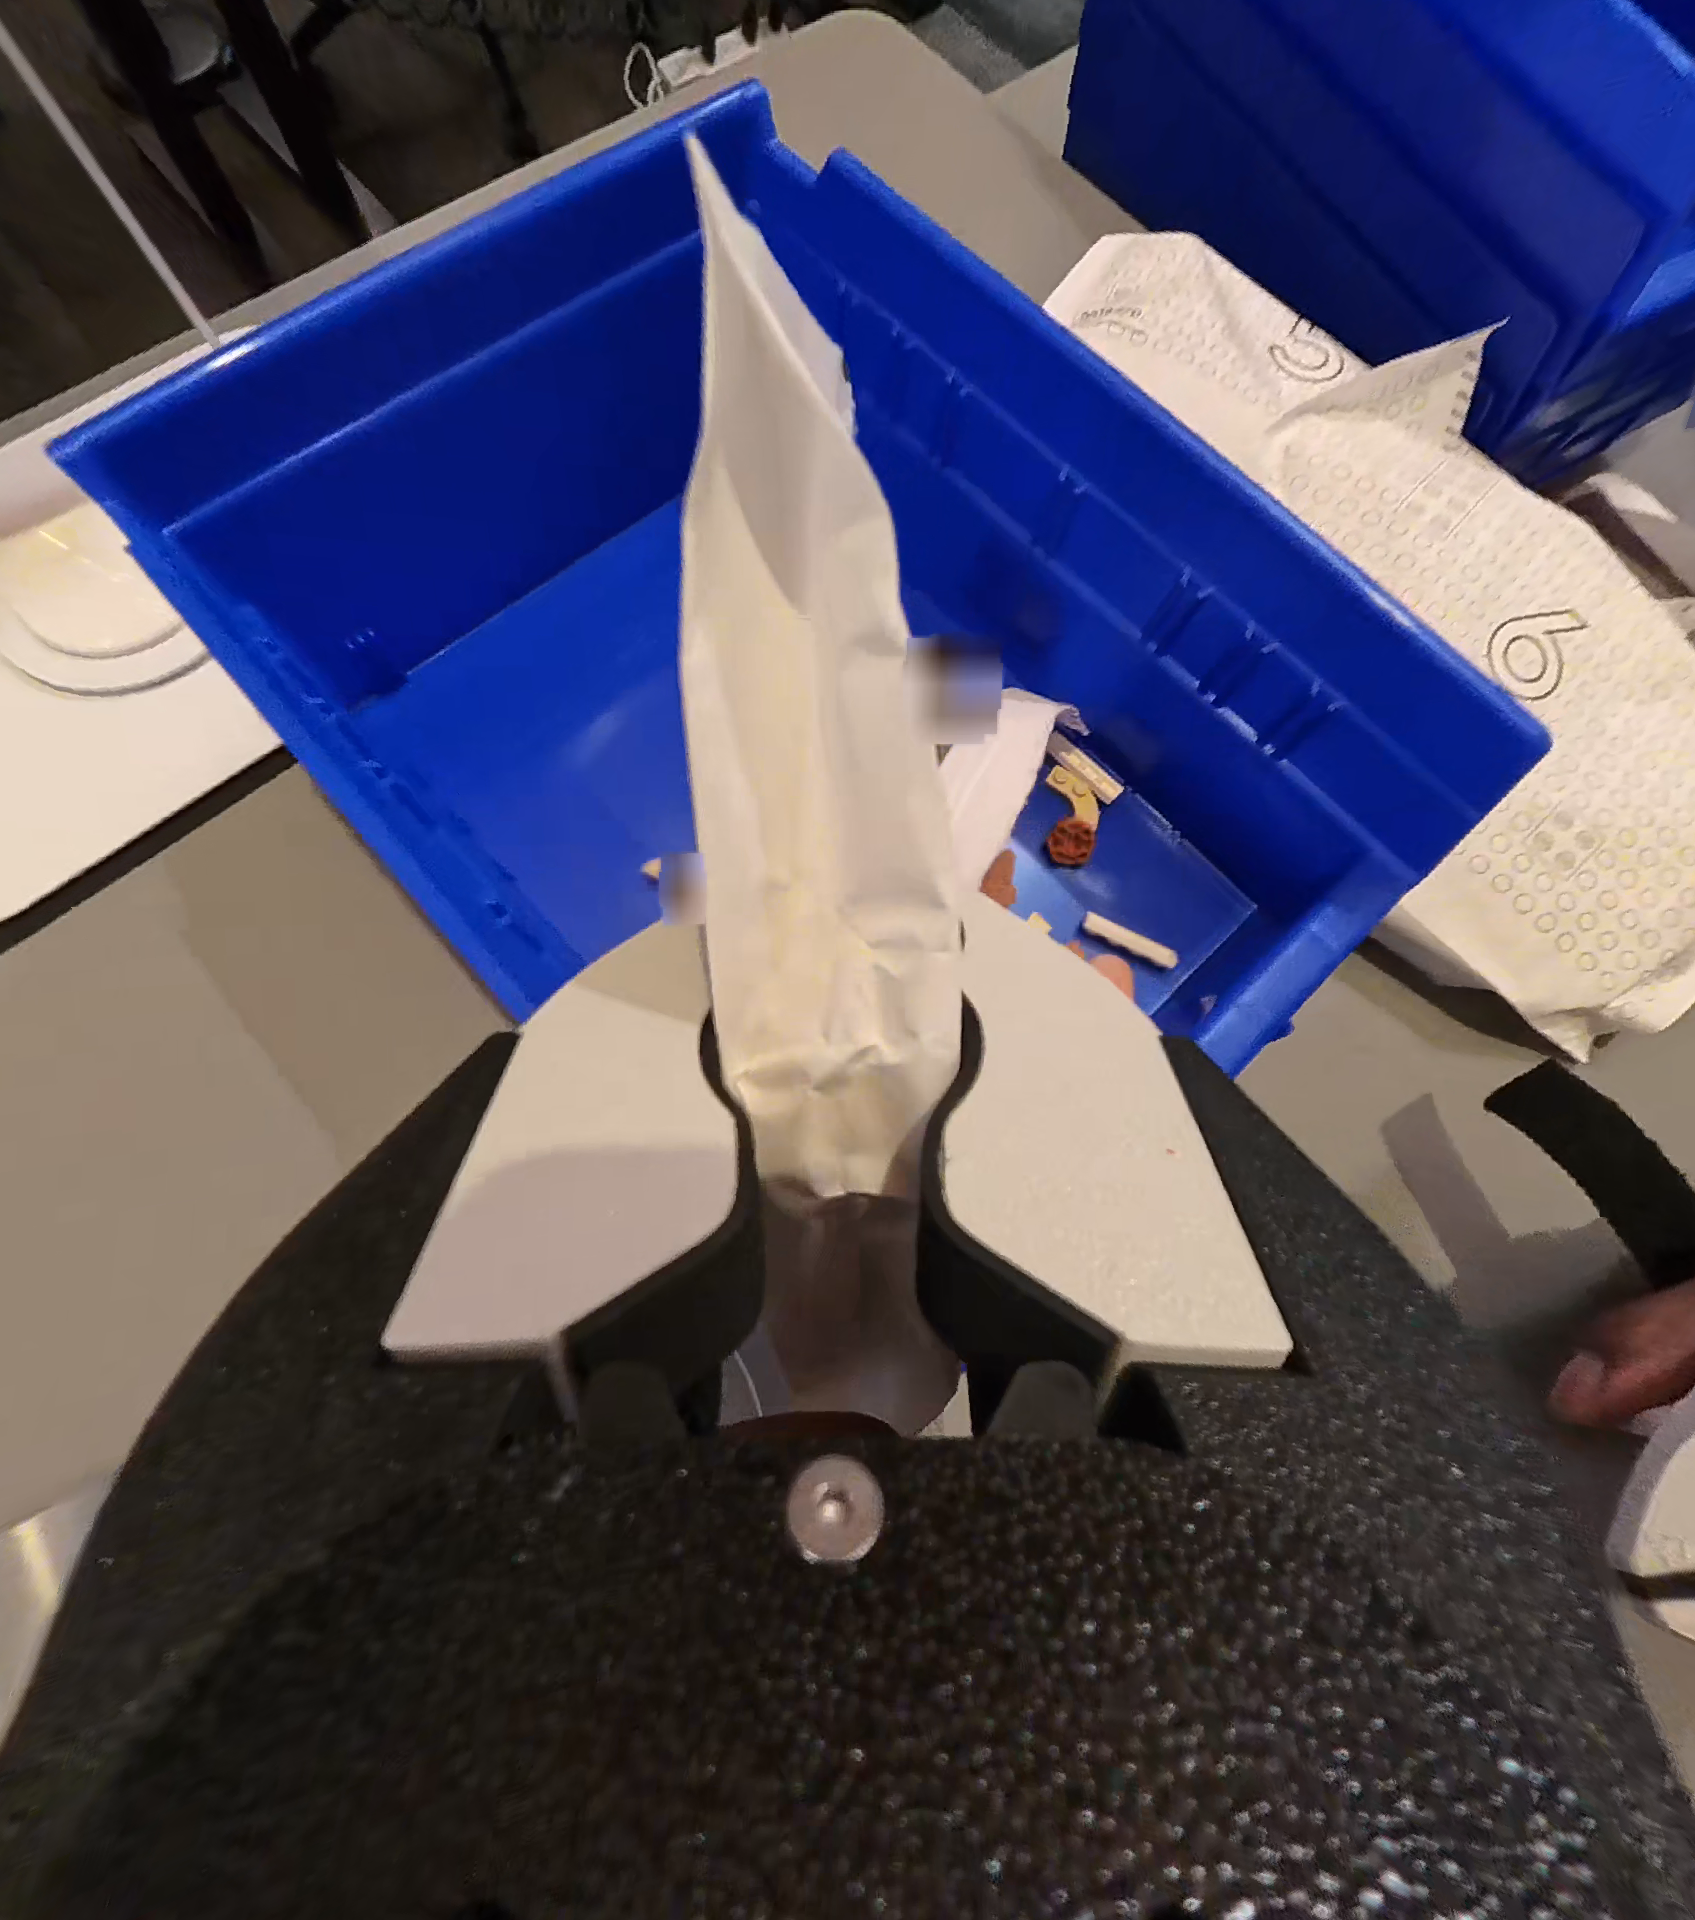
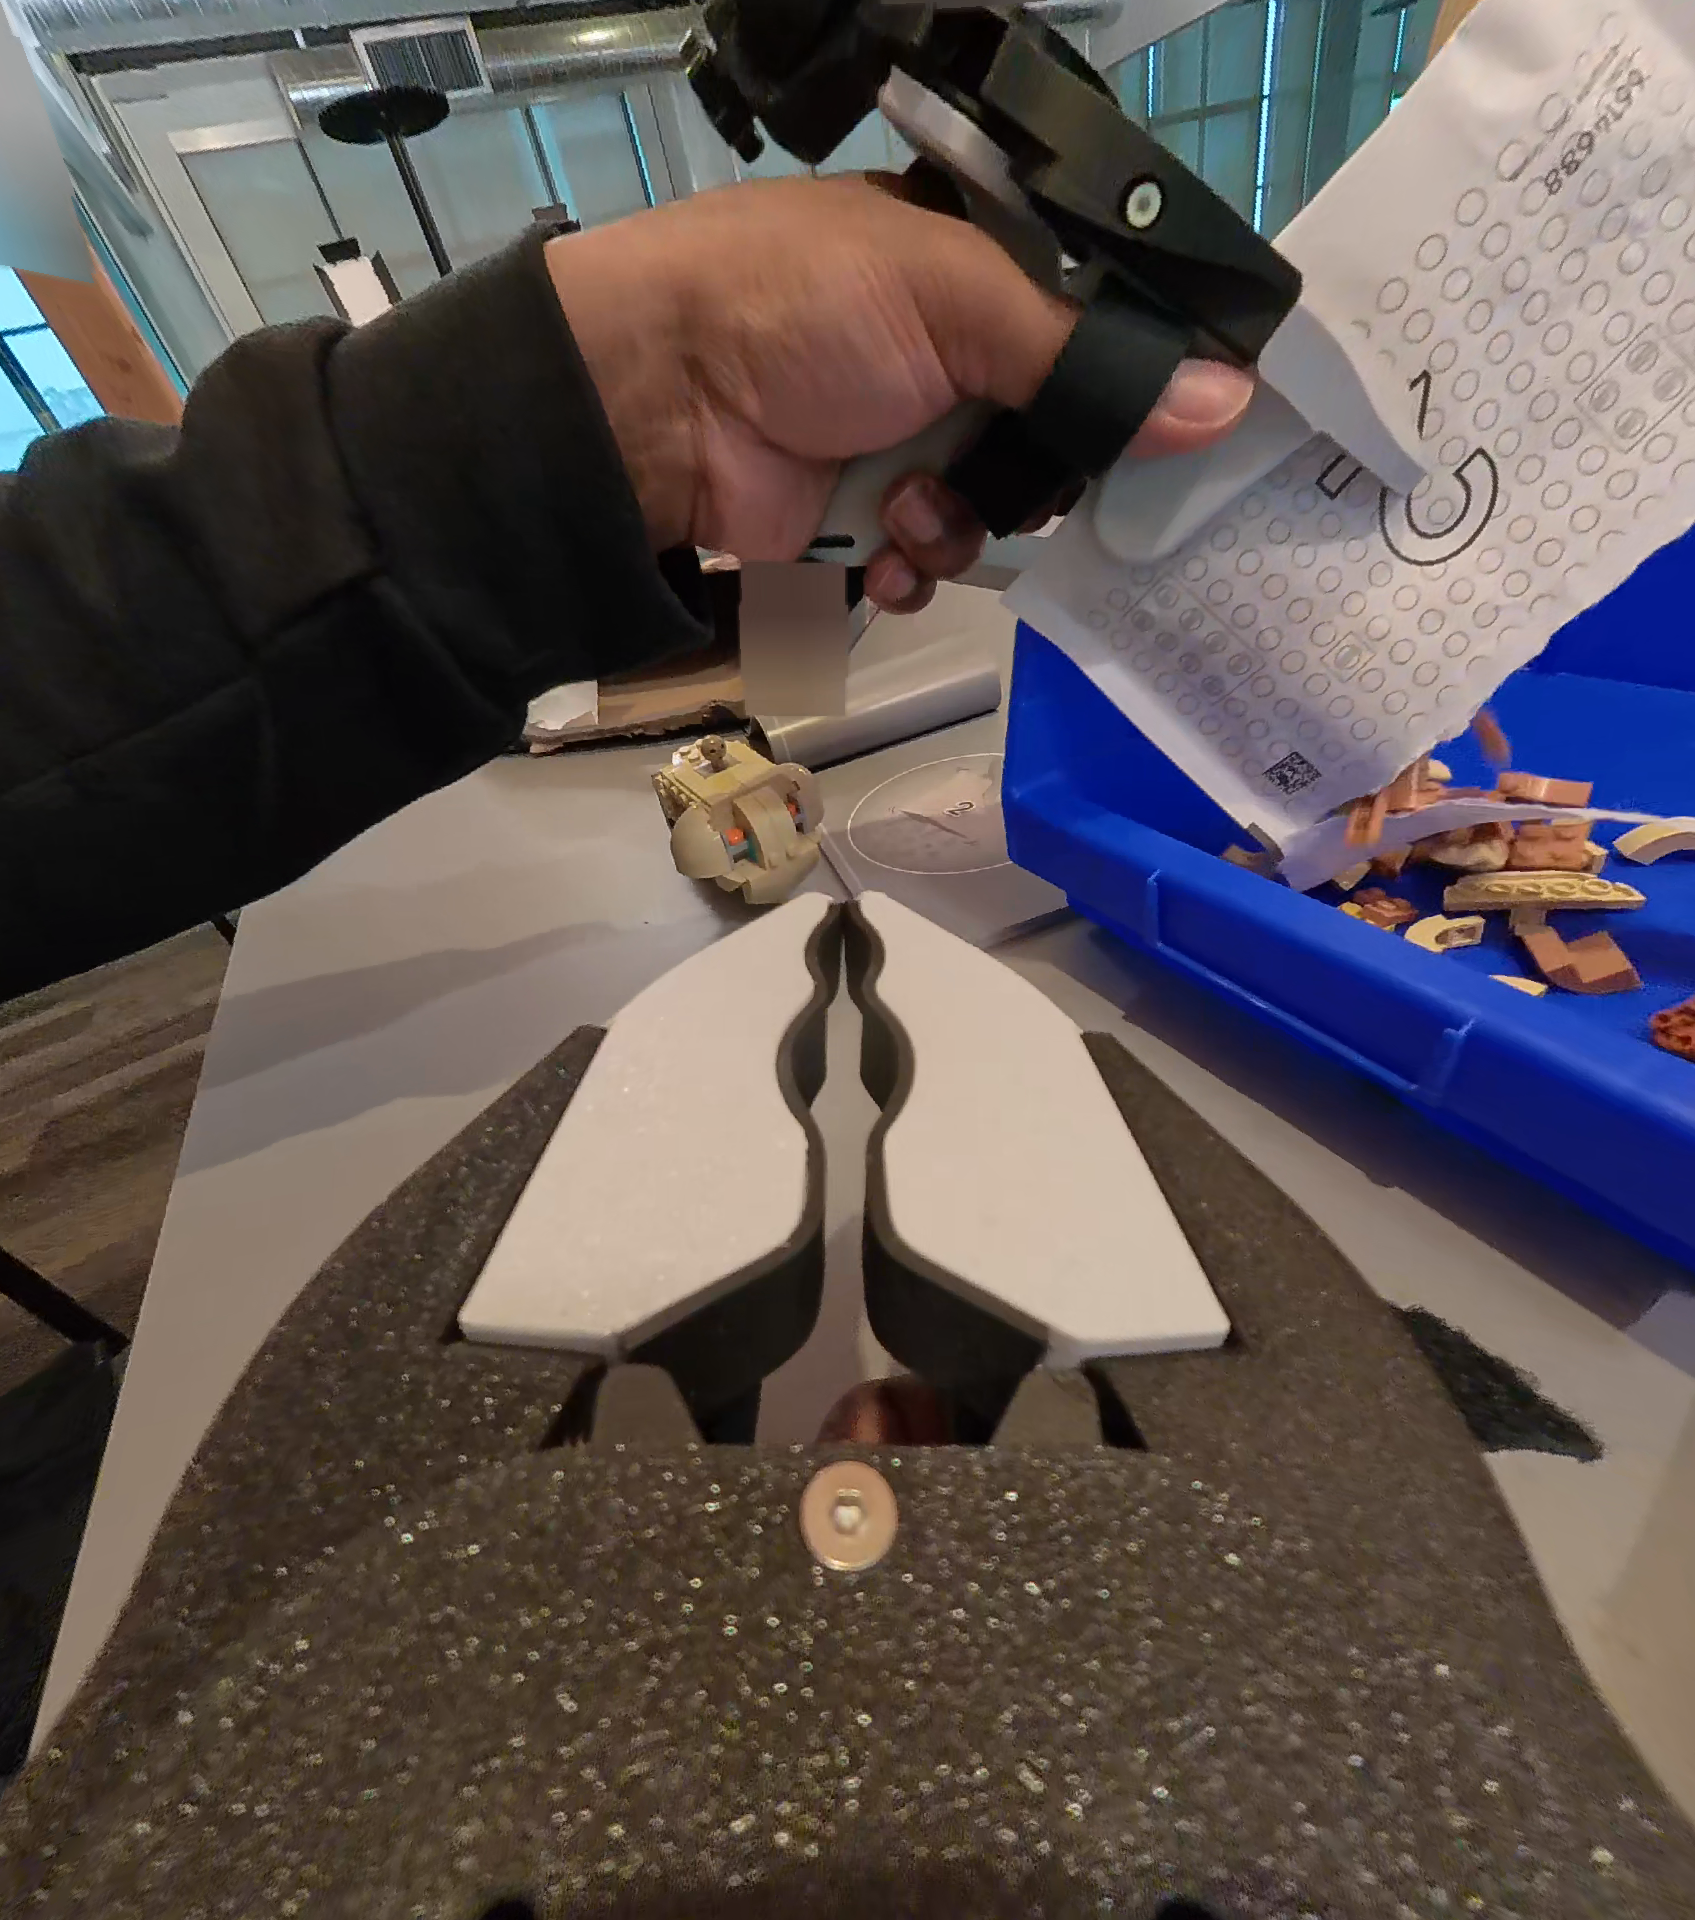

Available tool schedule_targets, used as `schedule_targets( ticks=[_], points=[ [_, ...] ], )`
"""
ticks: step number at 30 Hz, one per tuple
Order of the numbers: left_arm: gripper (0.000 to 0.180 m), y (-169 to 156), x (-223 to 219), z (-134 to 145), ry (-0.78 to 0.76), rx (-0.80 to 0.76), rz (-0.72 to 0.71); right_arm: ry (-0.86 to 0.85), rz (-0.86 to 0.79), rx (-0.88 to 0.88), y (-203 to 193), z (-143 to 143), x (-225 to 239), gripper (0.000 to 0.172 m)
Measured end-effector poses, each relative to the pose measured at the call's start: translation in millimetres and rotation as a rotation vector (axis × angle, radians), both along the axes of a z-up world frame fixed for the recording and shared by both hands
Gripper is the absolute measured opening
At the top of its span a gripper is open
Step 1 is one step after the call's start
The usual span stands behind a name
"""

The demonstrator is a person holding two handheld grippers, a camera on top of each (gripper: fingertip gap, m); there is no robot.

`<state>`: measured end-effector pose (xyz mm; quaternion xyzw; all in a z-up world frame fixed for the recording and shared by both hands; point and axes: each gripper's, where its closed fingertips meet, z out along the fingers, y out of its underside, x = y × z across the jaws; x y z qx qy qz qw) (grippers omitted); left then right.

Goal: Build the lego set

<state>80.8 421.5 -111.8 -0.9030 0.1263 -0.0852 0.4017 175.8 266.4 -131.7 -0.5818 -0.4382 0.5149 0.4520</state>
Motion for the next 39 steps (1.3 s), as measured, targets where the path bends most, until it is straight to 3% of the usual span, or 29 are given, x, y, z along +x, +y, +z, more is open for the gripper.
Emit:
schedule_targets(
  ticks=[26,39],
  points=[
    [0.033,-3.9,3.9,-2.4,0.132,-0.059,-0.044,0.023,0.025,-0.040,0.0,1.6,2.1,0.000],
    [0.035,4.9,-0.1,3.3,0.259,-0.200,-0.139,0.027,0.031,-0.047,-0.5,1.9,2.5,0.000]
  ],
)
